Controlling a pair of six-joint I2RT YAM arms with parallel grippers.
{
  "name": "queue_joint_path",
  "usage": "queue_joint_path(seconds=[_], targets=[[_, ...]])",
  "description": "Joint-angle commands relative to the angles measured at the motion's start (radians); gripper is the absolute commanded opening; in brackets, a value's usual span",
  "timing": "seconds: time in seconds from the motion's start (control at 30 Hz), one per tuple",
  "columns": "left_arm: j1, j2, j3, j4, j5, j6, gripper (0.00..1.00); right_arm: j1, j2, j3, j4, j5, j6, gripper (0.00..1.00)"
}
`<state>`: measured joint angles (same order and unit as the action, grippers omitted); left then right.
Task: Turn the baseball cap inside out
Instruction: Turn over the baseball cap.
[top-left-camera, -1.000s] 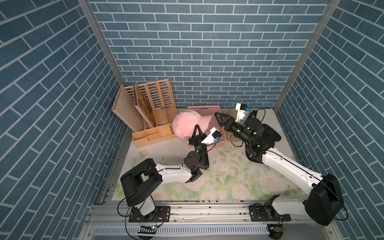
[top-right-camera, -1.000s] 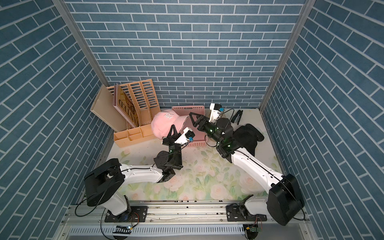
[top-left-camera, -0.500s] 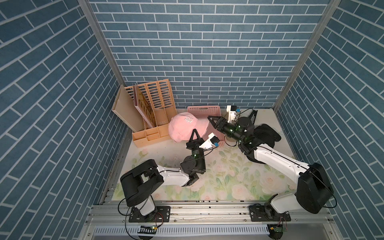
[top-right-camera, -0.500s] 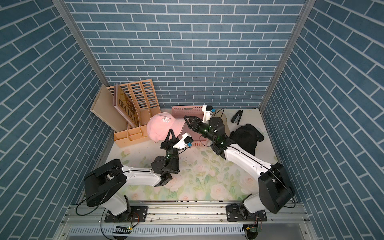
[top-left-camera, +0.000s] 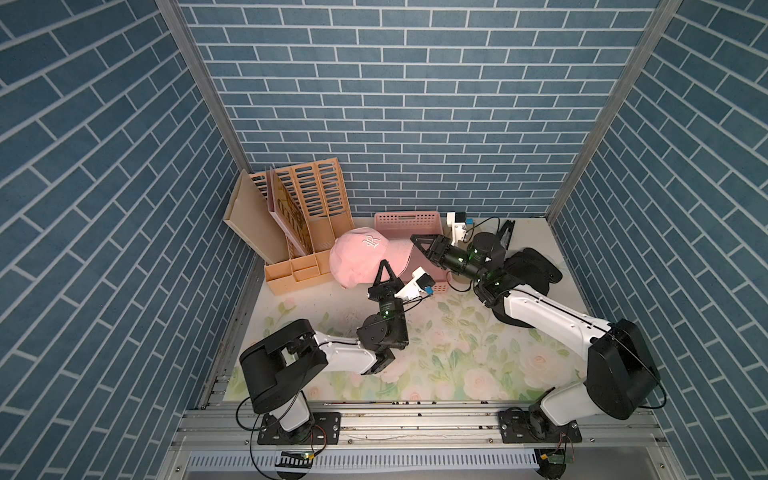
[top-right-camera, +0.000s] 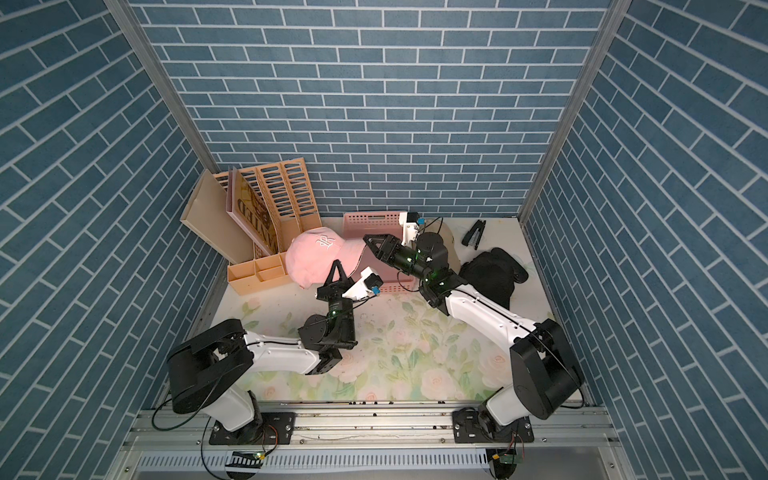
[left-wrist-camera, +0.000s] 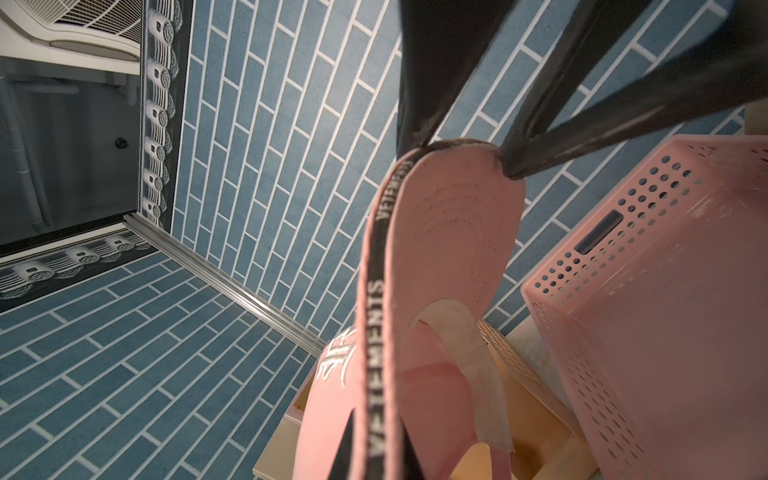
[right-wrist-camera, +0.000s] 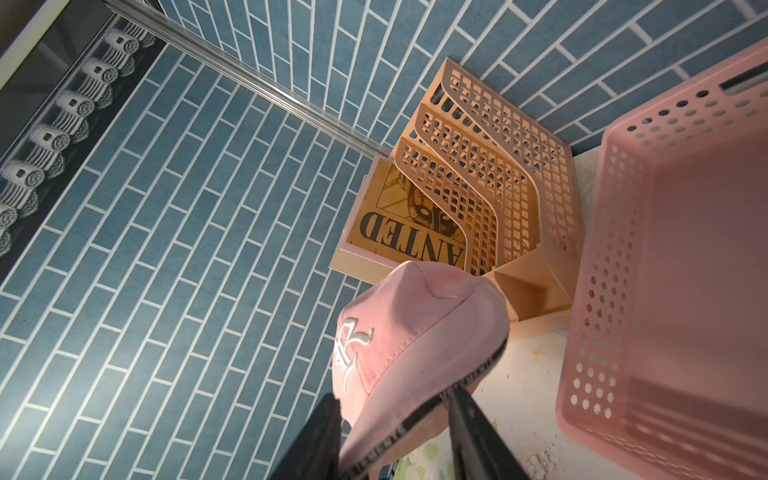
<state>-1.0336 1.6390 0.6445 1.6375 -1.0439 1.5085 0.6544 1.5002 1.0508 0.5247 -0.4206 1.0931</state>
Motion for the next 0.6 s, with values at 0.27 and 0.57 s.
queue_joint_path(seconds=[0.27,0.57], targets=[[-0.037,0.031,0.001,0.063,0.161,0.024,0.0,0.085,0.055,0.021,-0.026,-0.163,-0.001,0.45],[-0.051,-0.022,-0.014,0.005,0.127,-0.043,0.0,0.096,0.058,-0.003,-0.002,-0.154,0.002,0.0]])
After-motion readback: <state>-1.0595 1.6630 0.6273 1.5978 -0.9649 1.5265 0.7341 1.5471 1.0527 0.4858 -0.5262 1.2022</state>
